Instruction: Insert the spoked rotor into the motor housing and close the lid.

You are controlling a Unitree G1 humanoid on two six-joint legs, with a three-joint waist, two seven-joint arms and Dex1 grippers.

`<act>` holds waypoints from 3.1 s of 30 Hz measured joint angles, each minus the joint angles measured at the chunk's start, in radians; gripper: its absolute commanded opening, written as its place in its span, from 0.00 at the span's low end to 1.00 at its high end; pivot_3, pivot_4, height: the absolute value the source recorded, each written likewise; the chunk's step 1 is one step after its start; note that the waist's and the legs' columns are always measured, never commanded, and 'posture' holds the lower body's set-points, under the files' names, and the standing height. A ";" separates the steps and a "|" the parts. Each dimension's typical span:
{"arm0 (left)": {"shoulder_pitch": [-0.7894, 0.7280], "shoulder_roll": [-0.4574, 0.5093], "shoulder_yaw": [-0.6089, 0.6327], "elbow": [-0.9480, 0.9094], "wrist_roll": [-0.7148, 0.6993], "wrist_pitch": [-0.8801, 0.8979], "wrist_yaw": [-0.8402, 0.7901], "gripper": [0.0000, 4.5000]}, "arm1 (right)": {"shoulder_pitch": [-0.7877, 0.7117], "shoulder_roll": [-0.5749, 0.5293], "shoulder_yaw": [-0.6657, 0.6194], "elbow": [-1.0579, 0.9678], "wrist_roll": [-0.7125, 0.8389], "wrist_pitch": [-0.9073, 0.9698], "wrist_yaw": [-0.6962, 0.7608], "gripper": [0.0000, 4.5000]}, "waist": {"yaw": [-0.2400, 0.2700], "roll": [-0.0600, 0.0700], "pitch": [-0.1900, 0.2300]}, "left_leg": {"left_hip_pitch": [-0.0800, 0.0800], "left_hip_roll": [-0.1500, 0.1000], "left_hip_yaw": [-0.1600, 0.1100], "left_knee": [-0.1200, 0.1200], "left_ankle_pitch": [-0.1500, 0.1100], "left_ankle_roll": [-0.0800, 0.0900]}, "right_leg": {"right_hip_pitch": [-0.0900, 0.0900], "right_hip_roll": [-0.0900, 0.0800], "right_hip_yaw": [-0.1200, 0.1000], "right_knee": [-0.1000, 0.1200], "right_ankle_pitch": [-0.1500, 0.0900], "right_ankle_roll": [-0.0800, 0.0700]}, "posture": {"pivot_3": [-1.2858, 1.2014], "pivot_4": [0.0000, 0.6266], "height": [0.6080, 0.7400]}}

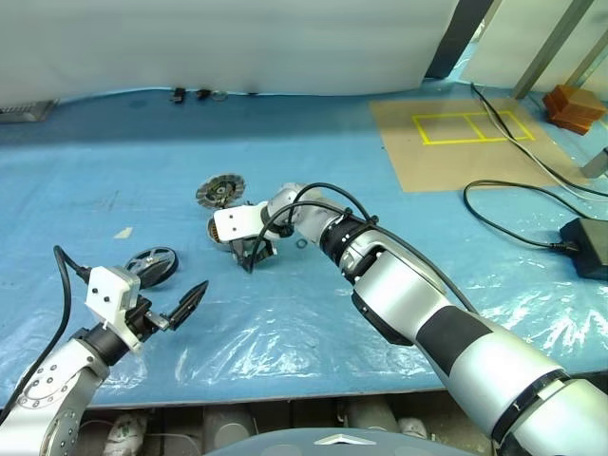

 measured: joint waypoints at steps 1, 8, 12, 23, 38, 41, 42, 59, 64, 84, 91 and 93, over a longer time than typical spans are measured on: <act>-0.003 -0.002 -0.007 -0.002 0.001 0.000 0.004 1.00 | -0.001 -0.003 0.002 -0.001 -0.009 -0.009 0.001 0.78 | 0.000 0.000 0.000 | 0.000 0.000 0.000 0.000 0.000 0.000 | 0.000 0.000 0.000 0.000 0.000 0.000 | 0.52 0.24 1.00; -0.027 -0.012 -0.041 -0.009 0.021 -0.009 0.024 1.00 | -0.021 -0.002 0.010 -0.003 -0.053 -0.033 0.004 0.49 | 0.000 0.001 0.000 | 0.000 0.000 0.000 0.000 0.000 0.000 | 0.000 0.000 0.000 0.000 0.000 -0.001 | 0.52 0.24 1.00; -0.059 -0.026 -0.059 -0.009 0.027 -0.010 0.040 1.00 | -0.034 0.012 -0.023 -0.001 -0.045 0.028 0.022 0.49 | 0.000 0.002 0.000 | 0.000 0.000 0.000 0.001 0.000 0.000 | 0.000 0.000 0.000 0.001 0.000 -0.001 | 0.52 0.24 1.00; -0.074 -0.027 -0.108 -0.003 0.033 -0.007 0.031 1.00 | 0.041 -0.130 -0.107 -0.291 0.042 0.379 0.325 0.49 | 0.014 0.002 0.001 | -0.002 0.000 0.000 0.001 0.002 0.004 | 0.000 0.000 -0.001 0.000 0.000 -0.001 | 0.52 0.24 1.00; -0.218 0.033 -0.130 0.099 0.010 0.032 -0.046 1.00 | 0.254 -0.239 0.115 -1.006 0.001 1.069 0.459 0.49 | 0.020 0.001 -0.001 | 0.005 0.000 0.000 0.000 0.000 -0.001 | 0.004 0.001 0.001 0.001 0.000 0.000 | 0.52 0.24 1.00; -0.223 0.036 -0.135 0.105 0.011 0.034 -0.056 1.00 | 0.253 -0.196 0.163 -1.002 0.008 1.201 0.445 0.49 | 0.019 0.000 -0.003 | 0.011 0.000 0.001 -0.003 0.000 -0.001 | 0.008 0.000 0.001 0.001 0.000 -0.001 | 0.52 0.24 1.00; -0.224 0.039 -0.137 0.109 0.012 0.034 -0.061 1.00 | 0.249 -0.180 0.169 -0.997 0.011 1.231 0.438 0.49 | 0.019 0.000 -0.003 | 0.014 -0.001 0.001 -0.004 0.000 -0.001 | 0.010 0.000 0.002 0.001 0.000 -0.001 | 0.52 0.24 1.00; -0.241 0.046 -0.145 0.128 0.016 0.033 -0.071 1.00 | 0.130 -0.167 0.181 -0.855 0.197 1.271 0.433 0.87 | 0.011 0.006 -0.010 | 0.014 -0.002 0.001 -0.009 0.001 -0.001 | 0.008 0.001 0.002 0.000 -0.001 -0.002 | 0.52 0.24 1.00; -0.269 0.048 -0.149 0.138 0.017 0.031 -0.084 1.00 | 0.014 -0.248 0.125 -0.992 0.309 1.346 0.485 0.87 | 0.013 0.006 -0.011 | 0.007 -0.002 0.001 -0.011 0.003 0.002 | 0.003 0.002 0.000 -0.003 0.002 0.002 | 0.52 0.24 1.00; -0.235 0.113 -0.154 0.053 -0.033 0.048 -0.157 1.00 | 0.633 -0.685 -0.322 -1.242 0.530 1.028 0.190 0.87 | 0.046 0.001 -0.011 | 0.006 -0.002 0.002 -0.008 0.001 -0.002 | 0.004 0.001 0.002 -0.001 0.001 0.001 | 0.52 0.24 1.00; -0.245 0.143 -0.140 0.054 -0.051 0.070 -0.172 1.00 | 0.721 -0.524 -0.443 -1.124 0.585 0.889 0.004 0.87 | 0.027 0.001 -0.011 | 0.007 -0.002 0.003 -0.007 0.001 -0.002 | 0.004 0.001 0.003 -0.001 -0.001 -0.002 | 0.52 0.24 1.00; -0.245 0.156 -0.139 0.057 -0.057 0.085 -0.179 1.00 | 0.721 -0.502 -0.439 -1.092 0.577 0.813 -0.019 0.87 | 0.027 0.001 -0.011 | 0.007 -0.002 0.002 -0.007 0.001 -0.002 | 0.004 0.001 0.003 -0.001 -0.001 -0.002 | 0.52 0.24 1.00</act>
